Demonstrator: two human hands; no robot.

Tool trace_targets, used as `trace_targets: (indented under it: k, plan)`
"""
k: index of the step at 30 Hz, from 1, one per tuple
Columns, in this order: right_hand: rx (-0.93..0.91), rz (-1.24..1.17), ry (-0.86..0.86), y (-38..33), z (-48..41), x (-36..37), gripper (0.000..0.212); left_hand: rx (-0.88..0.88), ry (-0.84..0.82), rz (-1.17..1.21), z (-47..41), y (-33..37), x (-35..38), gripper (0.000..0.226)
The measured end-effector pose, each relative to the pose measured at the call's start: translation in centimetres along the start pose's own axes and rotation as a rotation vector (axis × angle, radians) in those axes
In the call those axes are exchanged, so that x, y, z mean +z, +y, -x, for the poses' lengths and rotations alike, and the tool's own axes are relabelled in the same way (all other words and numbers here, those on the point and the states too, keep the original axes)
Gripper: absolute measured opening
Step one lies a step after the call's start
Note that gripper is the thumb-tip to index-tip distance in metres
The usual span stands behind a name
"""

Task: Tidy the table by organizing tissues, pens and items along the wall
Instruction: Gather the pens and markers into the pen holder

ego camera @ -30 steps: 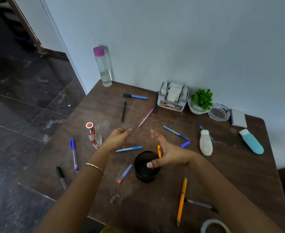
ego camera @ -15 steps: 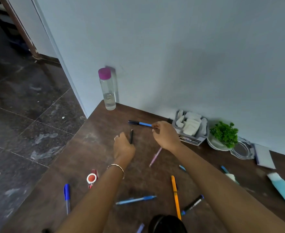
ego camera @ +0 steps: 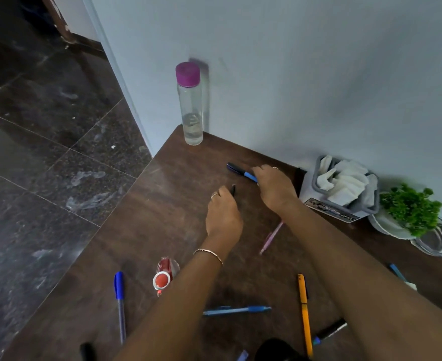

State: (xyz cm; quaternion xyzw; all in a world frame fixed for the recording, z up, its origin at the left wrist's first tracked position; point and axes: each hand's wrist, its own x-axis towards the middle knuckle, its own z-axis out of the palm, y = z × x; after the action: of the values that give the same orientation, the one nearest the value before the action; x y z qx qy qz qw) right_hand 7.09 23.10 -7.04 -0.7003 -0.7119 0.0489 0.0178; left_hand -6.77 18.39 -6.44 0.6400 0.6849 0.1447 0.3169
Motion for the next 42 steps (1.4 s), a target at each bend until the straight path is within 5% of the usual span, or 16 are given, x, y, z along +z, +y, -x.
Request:
trace_targets:
  k: [9, 15, 20, 24, 28, 35, 42]
  plan:
    - [0.290, -0.758, 0.152, 0.1, 5.2, -4.5, 0.023, -0.005, -0.165, 0.693, 4.4, 1.8, -1.8, 0.065]
    - [0.392, -1.072, 0.248, 1.0, 14.7, -7.7, 0.022, 0.133, -0.260, 0.811, 10.5, 1.6, -4.2, 0.082]
    - [0.302, -1.183, 0.247, 0.7, 23.3, -9.3, 0.046, 0.173, -0.293, 0.859, 17.1, 0.2, -4.8, 0.075]
    - [0.194, -1.218, 0.158, 0.3, 29.6, -9.9, 0.097, 0.243, -0.283, 0.825, 21.0, -0.6, -4.9, 0.071]
    - [0.119, -1.222, 0.130, -0.1, 33.6, -9.5, 0.113, 0.304, -0.267, 0.754, 24.0, -0.9, -4.7, 0.068]
    - [0.060, -1.016, 0.162, -0.8, 36.1, -7.0, 0.083, 0.335, 0.032, 0.556, 27.4, -2.0, -2.4, 0.058]
    - [-0.059, -0.847, 0.210, -1.1, 35.0, -5.5, 0.049, 0.474, 0.139, 0.241, 27.7, -2.5, -1.3, 0.041]
